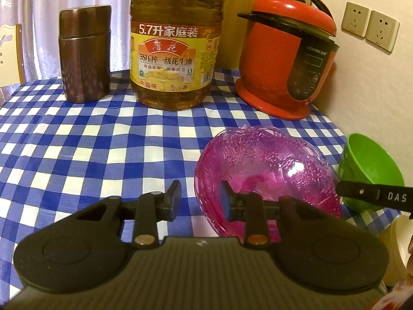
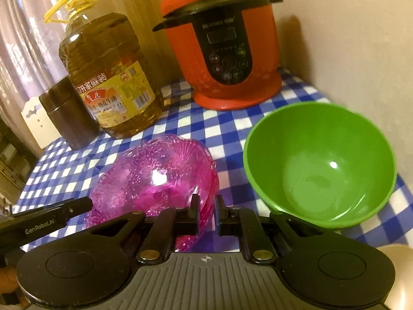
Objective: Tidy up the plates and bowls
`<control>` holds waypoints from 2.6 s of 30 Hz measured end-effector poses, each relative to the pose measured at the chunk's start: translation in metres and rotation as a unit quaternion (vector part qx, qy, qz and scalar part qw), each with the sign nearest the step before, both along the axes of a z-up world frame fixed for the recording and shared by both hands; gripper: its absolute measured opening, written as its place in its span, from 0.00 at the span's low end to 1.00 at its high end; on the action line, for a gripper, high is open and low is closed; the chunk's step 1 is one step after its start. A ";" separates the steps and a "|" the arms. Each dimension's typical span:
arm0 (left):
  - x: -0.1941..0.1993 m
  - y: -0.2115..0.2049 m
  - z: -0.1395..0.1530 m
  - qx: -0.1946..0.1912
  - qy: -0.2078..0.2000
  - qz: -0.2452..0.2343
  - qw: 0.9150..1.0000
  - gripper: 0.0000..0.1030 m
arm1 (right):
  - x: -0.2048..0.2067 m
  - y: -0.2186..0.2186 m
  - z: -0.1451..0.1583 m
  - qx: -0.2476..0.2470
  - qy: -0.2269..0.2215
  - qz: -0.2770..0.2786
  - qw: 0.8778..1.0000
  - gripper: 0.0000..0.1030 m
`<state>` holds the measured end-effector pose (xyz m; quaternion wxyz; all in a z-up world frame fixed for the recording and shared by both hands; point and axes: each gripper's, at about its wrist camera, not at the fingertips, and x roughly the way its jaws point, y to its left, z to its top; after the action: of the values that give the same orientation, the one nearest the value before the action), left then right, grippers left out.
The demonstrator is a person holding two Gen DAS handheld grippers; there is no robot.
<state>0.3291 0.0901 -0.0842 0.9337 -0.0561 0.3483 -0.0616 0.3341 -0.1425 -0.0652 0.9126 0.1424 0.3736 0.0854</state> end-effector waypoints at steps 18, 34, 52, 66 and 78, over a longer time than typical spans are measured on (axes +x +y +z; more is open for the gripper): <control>-0.022 0.000 0.018 -0.018 0.002 0.009 1.000 0.28 | -0.013 -0.003 0.015 -0.010 -0.016 -0.004 1.000 0.41; -0.128 -0.016 0.049 -0.050 0.037 0.029 0.998 0.52 | -0.116 -0.022 0.065 0.012 -0.009 -0.031 0.999 0.42; -0.210 -0.119 0.089 -0.038 0.057 -0.065 0.996 0.65 | -0.242 -0.097 0.089 -0.013 0.041 -0.096 0.994 0.42; -0.201 -0.173 0.095 -0.039 0.058 -0.086 0.994 0.65 | -0.258 -0.145 0.096 -0.002 0.040 -0.136 0.990 0.42; -0.170 -0.206 0.085 -0.010 0.019 -0.113 0.993 0.65 | -0.244 -0.171 0.081 0.015 0.049 -0.158 0.986 0.42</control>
<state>0.1588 -0.1155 0.0011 0.9132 -0.0271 0.3695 -0.1696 0.0900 -0.3130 0.0158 0.8929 0.2174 0.3895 -0.0613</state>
